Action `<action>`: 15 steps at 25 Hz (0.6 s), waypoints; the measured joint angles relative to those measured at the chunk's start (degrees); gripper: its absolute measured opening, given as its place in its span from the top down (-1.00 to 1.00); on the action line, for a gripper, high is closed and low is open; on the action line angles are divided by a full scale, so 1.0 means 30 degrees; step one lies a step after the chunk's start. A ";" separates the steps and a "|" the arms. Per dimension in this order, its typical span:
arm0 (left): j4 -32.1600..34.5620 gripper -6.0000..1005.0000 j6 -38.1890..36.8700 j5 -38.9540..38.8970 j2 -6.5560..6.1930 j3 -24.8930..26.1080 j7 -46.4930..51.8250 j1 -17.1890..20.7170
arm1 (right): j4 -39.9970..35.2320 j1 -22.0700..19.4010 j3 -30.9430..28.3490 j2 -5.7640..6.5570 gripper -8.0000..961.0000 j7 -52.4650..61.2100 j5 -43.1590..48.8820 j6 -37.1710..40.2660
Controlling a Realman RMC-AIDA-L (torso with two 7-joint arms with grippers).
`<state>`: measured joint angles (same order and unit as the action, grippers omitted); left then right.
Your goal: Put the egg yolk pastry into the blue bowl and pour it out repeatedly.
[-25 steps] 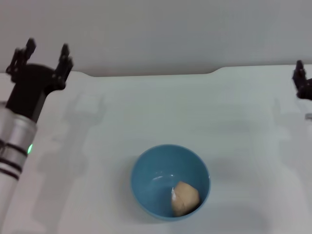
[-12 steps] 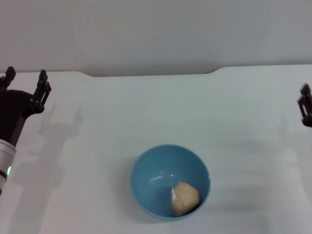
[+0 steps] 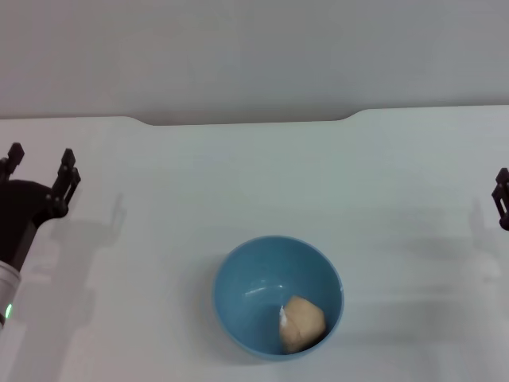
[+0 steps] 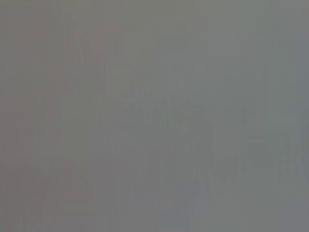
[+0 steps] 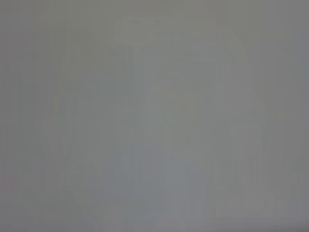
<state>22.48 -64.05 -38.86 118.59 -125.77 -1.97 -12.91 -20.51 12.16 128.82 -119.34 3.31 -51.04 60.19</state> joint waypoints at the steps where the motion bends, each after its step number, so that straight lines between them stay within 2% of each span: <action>1: -0.0001 -0.39 -0.0003 0.0002 -0.0001 -0.0082 0.0001 0.0077 | -0.0024 0.0274 -0.0105 -0.0066 -0.08 -0.2639 -0.0339 -0.0508; 6: -0.0015 -0.39 -0.0088 -0.0010 -0.0009 -0.0276 0.0010 0.0418 | -0.0616 0.0638 -0.0129 -0.0121 -0.08 -0.6780 -0.2124 -0.0816; 15: 0.0050 -0.39 -0.0046 -0.0051 0.0011 -0.0983 0.0039 0.0281 | -0.0328 0.1869 -0.0289 0.0005 -0.08 -0.6794 -0.2324 -0.1696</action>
<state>22.63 -64.18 -39.02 118.63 -128.72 -1.85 -12.06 -21.49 17.77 127.95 -119.32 -17.07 -58.01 55.10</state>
